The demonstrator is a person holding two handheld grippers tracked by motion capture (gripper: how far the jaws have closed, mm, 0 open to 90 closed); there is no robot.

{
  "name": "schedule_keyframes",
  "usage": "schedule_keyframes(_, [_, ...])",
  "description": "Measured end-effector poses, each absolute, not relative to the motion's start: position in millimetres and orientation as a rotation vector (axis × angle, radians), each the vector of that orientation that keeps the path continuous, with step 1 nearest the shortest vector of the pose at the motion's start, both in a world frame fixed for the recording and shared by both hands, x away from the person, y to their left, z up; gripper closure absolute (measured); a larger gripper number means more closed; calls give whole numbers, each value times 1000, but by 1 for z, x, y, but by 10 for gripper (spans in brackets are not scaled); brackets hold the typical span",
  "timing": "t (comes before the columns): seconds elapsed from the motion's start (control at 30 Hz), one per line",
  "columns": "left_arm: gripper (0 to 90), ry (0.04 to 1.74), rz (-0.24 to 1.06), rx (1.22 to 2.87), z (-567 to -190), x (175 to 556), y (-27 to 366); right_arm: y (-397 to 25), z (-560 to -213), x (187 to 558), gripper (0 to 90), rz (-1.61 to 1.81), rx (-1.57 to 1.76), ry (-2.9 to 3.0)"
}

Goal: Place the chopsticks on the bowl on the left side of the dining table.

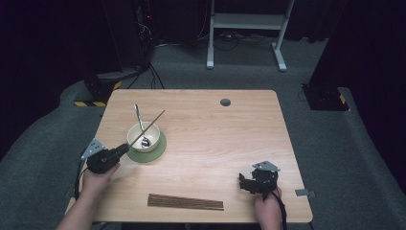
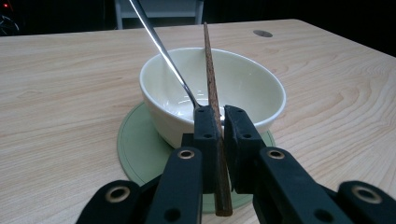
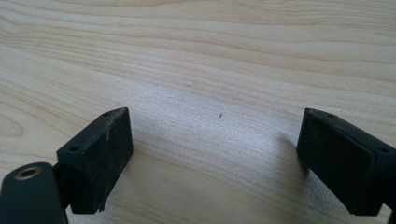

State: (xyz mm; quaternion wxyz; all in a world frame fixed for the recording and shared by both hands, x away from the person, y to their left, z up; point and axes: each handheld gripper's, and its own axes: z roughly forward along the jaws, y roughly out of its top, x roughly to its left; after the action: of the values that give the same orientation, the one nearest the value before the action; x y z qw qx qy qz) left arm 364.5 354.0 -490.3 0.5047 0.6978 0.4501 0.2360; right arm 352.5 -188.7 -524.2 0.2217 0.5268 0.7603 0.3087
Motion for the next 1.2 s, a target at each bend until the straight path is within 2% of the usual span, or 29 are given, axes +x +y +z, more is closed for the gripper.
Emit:
schedule_keyframes(0.53, [593, 1086, 617, 1691, -479, 349, 352, -189, -524, 353, 103, 854, 1455, 2102])
schedule_keyframes(1.07, [531, 980, 602, 1815, -476, 316, 327, -188, -524, 354, 97, 862, 1439, 2121])
schedule_keyframes(1.2, [518, 929, 549, 1863, -479, 311, 310, -187, -524, 356, 96, 861, 1431, 2129])
